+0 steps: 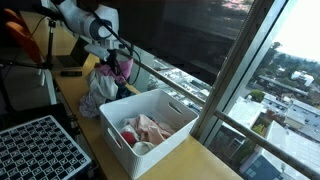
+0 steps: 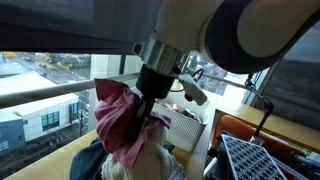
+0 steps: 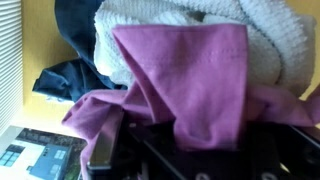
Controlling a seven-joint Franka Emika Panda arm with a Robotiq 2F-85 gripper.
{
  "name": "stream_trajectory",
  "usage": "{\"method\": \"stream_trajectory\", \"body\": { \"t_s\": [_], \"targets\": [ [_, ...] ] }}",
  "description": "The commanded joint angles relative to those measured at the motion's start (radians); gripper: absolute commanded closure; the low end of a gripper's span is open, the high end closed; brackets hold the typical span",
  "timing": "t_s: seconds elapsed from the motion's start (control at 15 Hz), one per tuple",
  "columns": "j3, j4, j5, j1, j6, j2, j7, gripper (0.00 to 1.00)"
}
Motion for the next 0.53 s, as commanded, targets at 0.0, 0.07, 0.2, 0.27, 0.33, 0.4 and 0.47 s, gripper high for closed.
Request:
{"method": "stream_trajectory", "body": {
  "t_s": [0.0,0.07,0.2,0.27,0.33,0.4,0.47],
  "targets": [
    [-0.008,0.016,0.0,-0.004,0.023,0.074,0.008,1.0],
    [-0.012,0.02,0.003,-0.007,0.025,0.097,0.006,1.0],
    [-0.021,0.032,0.005,-0.012,0.023,0.145,0.006,1.0],
    [-0.023,0.037,0.007,-0.013,0.02,0.166,0.007,1.0],
    [-0.026,0.041,0.006,-0.013,0.019,0.184,0.009,1.0],
    [-0.027,0.039,0.007,-0.012,0.018,0.194,0.009,1.0],
    [-0.027,0.038,0.008,-0.011,0.017,0.203,0.009,1.0]
  ]
}}
